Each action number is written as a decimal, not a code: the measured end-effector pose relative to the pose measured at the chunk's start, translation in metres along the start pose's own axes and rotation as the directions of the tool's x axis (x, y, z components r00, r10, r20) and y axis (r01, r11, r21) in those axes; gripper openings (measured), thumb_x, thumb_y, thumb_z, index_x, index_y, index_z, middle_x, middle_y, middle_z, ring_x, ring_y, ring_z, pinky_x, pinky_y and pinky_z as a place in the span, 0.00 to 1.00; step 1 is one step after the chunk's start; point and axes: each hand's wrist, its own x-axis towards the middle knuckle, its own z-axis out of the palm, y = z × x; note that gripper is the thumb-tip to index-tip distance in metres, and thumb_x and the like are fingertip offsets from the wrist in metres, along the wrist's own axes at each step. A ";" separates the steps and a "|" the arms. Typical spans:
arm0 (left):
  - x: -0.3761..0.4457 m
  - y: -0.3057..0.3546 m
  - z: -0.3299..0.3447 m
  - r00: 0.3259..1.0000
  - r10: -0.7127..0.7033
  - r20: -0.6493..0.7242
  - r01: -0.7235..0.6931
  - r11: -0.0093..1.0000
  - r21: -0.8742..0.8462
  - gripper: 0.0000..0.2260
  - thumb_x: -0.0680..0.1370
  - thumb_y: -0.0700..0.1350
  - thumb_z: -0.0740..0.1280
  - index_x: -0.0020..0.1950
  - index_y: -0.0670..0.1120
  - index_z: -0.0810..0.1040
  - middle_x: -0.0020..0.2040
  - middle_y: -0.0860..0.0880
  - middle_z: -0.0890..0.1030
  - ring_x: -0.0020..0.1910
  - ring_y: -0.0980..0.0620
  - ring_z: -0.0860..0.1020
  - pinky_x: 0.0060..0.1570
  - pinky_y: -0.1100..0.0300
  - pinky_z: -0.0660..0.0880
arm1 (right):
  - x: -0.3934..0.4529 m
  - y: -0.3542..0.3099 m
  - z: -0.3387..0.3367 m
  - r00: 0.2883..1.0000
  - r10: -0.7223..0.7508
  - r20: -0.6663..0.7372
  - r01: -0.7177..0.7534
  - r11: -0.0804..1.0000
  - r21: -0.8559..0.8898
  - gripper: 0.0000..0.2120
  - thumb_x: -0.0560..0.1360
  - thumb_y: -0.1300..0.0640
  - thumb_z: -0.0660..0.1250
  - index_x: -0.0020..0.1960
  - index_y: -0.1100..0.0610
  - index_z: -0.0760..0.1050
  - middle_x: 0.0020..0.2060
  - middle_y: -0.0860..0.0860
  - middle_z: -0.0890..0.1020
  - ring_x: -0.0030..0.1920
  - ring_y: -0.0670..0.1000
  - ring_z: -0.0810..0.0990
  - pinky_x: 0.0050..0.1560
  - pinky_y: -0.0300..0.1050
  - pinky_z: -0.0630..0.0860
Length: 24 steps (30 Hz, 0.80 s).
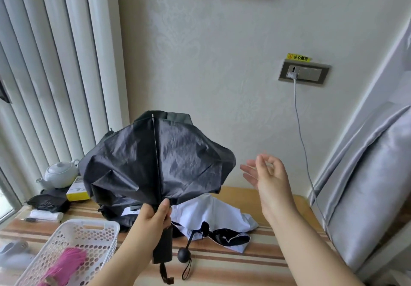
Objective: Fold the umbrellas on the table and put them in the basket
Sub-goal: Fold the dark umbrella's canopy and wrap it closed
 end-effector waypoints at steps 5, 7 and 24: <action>-0.007 0.000 0.004 0.993 0.077 0.087 -0.082 0.995 0.058 0.10 0.81 0.44 0.59 0.42 0.42 0.65 0.32 0.47 0.67 0.25 0.56 0.63 0.31 0.63 0.61 | 0.029 -0.022 0.007 0.990 0.023 0.138 0.064 0.802 -0.594 0.25 0.77 0.36 0.57 0.69 0.49 0.66 0.65 0.47 0.71 0.63 0.49 0.71 0.59 0.43 0.69; -0.009 0.001 0.006 0.992 0.083 0.097 -0.091 0.993 0.076 0.09 0.81 0.45 0.60 0.43 0.42 0.66 0.32 0.48 0.67 0.26 0.56 0.63 0.31 0.63 0.62 | 0.036 -0.025 0.013 0.934 0.356 0.027 -0.244 0.691 -0.681 0.37 0.72 0.27 0.55 0.70 0.52 0.65 0.66 0.50 0.70 0.60 0.55 0.74 0.53 0.49 0.76; -0.008 -0.001 0.022 0.996 0.047 -0.081 -0.030 0.980 0.194 0.13 0.80 0.47 0.62 0.40 0.41 0.66 0.33 0.44 0.70 0.31 0.49 0.69 0.34 0.57 0.67 | -0.006 0.003 0.016 0.983 -0.180 -0.043 0.183 0.979 0.094 0.12 0.83 0.49 0.52 0.47 0.52 0.71 0.36 0.50 0.83 0.37 0.48 0.82 0.40 0.44 0.78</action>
